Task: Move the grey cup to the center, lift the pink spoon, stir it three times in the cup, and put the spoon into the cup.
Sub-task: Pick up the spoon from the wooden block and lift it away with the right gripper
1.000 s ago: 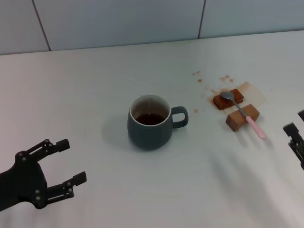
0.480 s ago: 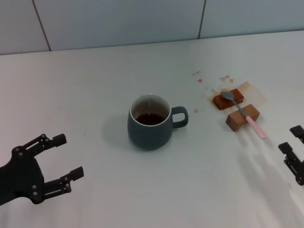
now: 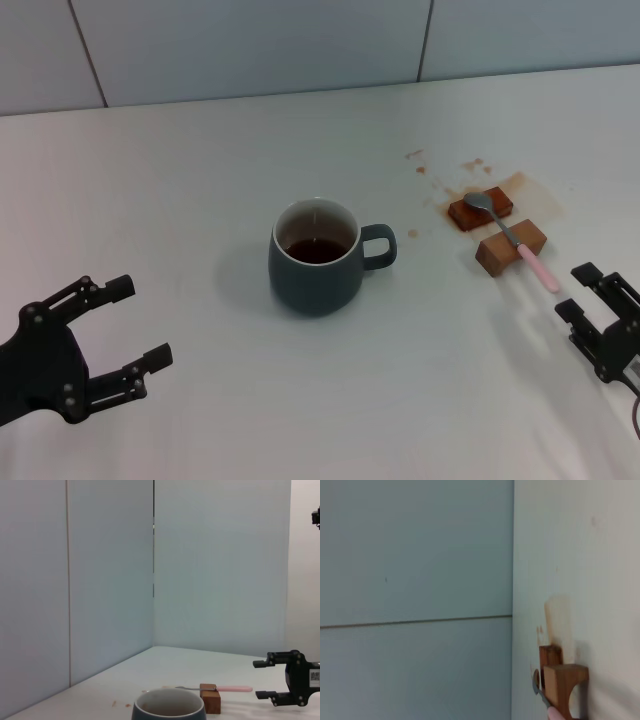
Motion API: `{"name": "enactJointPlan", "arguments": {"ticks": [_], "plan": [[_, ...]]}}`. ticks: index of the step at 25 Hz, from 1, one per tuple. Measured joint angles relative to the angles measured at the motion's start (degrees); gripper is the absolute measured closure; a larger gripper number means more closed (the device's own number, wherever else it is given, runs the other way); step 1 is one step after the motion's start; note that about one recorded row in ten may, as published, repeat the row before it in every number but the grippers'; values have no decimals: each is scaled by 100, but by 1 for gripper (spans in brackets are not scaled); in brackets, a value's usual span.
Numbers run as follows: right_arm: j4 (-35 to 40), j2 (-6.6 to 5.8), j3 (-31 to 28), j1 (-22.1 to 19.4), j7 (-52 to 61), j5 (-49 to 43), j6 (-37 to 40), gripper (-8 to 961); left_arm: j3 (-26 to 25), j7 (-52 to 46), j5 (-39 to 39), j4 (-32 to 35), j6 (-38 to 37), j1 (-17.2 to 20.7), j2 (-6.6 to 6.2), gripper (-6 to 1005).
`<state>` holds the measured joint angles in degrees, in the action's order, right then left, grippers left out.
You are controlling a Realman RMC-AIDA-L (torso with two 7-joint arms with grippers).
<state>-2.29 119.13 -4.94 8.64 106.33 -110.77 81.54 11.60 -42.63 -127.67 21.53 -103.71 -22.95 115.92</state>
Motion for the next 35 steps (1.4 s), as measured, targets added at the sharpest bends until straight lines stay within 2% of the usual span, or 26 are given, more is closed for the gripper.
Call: {"name": "enactJointPlan", "arguments": {"ticks": [35], "plan": [[51,-6,82,667,314,20,-674,327,-6,-57,341,0,-97,6,-9,137]]}}
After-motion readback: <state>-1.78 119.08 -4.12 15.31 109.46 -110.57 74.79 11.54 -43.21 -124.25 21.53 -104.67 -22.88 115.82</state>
